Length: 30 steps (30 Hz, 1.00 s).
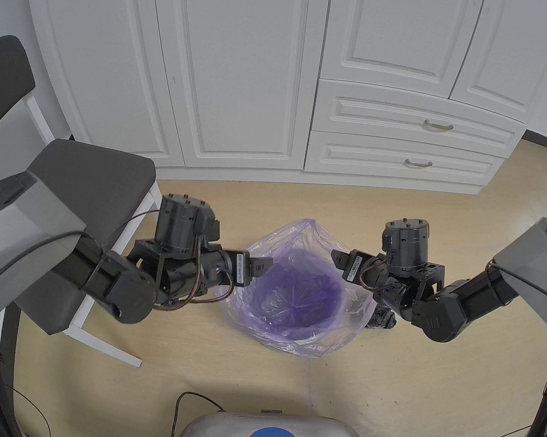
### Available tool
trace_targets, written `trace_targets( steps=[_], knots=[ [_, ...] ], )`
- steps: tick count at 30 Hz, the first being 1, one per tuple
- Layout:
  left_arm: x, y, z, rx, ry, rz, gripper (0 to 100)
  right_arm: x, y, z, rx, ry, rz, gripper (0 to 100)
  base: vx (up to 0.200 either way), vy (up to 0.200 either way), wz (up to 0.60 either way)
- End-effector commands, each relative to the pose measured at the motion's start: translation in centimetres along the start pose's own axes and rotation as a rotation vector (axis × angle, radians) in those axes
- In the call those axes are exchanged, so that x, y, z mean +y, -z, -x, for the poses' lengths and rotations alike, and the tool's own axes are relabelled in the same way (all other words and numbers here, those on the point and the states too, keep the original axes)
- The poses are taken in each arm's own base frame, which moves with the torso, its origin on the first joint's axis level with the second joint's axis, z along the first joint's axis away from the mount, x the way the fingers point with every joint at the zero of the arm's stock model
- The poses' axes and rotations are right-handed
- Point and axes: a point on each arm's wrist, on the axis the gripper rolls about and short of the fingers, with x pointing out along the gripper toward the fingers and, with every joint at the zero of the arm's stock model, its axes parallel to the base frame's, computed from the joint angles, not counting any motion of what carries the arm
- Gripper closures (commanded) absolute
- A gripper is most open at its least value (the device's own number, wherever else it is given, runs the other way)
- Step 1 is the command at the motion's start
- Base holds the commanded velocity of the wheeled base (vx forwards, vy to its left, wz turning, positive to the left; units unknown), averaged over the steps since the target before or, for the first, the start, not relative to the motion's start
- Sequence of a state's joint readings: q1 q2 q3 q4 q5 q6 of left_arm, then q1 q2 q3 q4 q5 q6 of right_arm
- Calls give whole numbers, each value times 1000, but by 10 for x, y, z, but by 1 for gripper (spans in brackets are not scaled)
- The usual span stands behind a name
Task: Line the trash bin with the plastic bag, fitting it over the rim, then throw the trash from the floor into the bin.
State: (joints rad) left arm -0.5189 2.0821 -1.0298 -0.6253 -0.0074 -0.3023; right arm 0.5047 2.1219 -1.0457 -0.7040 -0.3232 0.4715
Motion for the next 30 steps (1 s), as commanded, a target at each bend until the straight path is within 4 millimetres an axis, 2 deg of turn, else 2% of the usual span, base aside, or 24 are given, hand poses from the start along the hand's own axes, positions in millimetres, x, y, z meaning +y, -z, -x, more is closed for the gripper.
trace_targets(
  steps=[1,4,6,8,11,13,17,19,24,30],
  knots=[
    [6,5,-46,7,-98,5,0,-50,44,-45,7,54,-55,0,0,0,0],
    [8,9,-56,-2,-102,3,0,-66,55,-46,2,49,-72,0,0,0,0],
    [8,9,-56,-3,-101,3,0,-77,66,-43,17,25,-80,0,0,0,0],
    [8,8,-56,-6,-104,7,0,-83,64,-46,-30,-10,-106,0,0,0,0],
    [6,9,-58,-28,-123,9,0,-83,55,-43,-121,-63,-144,0,0,0,0],
    [6,16,-67,-54,-141,-2,0,-86,52,-41,-143,-69,-149,0,0,0,0],
    [5,16,-76,-71,-137,-5,0,-92,68,-49,-106,-51,-144,0,0,0,0],
    [6,16,-80,-74,-138,-4,0,-93,70,-50,-100,-47,-143,0,0,0,0],
    [23,12,-91,-78,-169,0,0,-96,80,-54,-77,-35,-136,0,0,0,0],
    [30,10,-101,-63,-192,6,0,-99,80,-66,-79,-25,-140,0,0,0,0]
  ],
)
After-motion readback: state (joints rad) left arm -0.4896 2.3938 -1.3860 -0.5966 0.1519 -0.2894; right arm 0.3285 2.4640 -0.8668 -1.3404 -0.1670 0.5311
